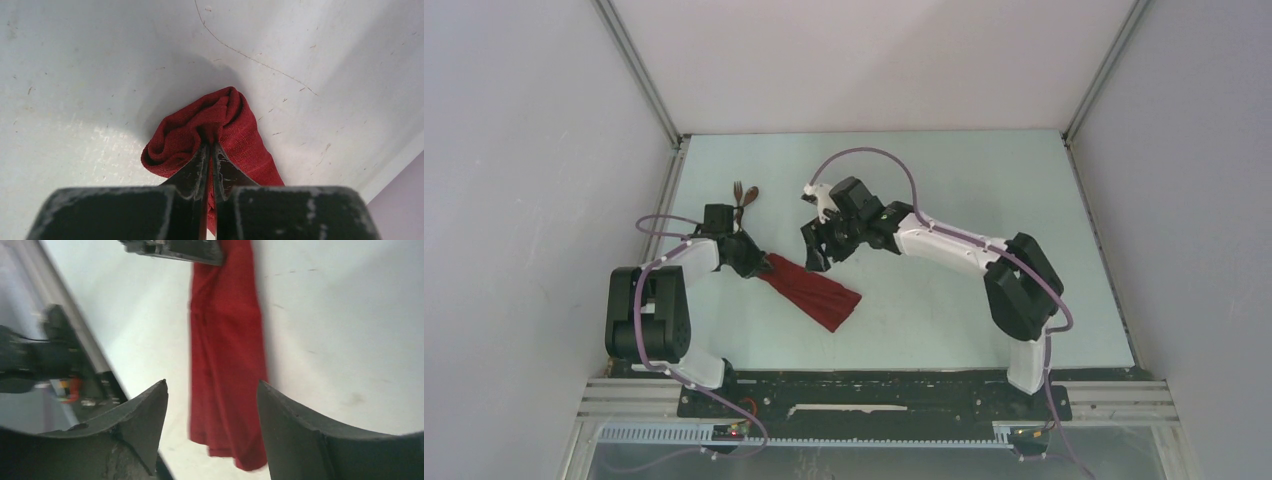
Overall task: Fold the napkin into a case and place the utensils inside
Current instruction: Grasp the top corner of the smaller rectangle folded napkin from the folded napkin, then smooth out the smaller rectangle-folded napkin at the center of the board.
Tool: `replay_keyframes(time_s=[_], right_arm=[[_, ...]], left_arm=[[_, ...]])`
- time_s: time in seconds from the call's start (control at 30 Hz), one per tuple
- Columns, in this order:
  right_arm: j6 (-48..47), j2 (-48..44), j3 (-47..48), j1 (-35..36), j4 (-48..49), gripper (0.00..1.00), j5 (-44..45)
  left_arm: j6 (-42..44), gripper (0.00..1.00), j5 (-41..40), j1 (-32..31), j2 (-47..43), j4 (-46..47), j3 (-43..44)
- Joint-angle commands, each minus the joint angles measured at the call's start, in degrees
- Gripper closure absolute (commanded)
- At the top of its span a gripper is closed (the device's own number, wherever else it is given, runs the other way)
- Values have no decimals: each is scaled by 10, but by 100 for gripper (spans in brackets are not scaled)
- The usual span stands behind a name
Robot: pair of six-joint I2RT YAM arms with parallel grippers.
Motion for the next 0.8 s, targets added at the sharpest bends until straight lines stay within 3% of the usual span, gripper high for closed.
replay_keyframes(time_s=[0.0, 0.23, 0.4, 0.77], right_arm=[[-216, -14, 14, 66, -134, 26, 240], [-273, 32, 69, 140, -169, 31, 374], [-280, 48, 86, 158, -175, 36, 372], [-287, 69, 98, 182, -184, 37, 387]], left_arm=[[10, 99, -5, -7, 17, -23, -4], [13, 99, -8, -7, 14, -26, -1], [12, 99, -8, -7, 12, -25, -1], [12, 99, -6, -7, 10, -25, 3]])
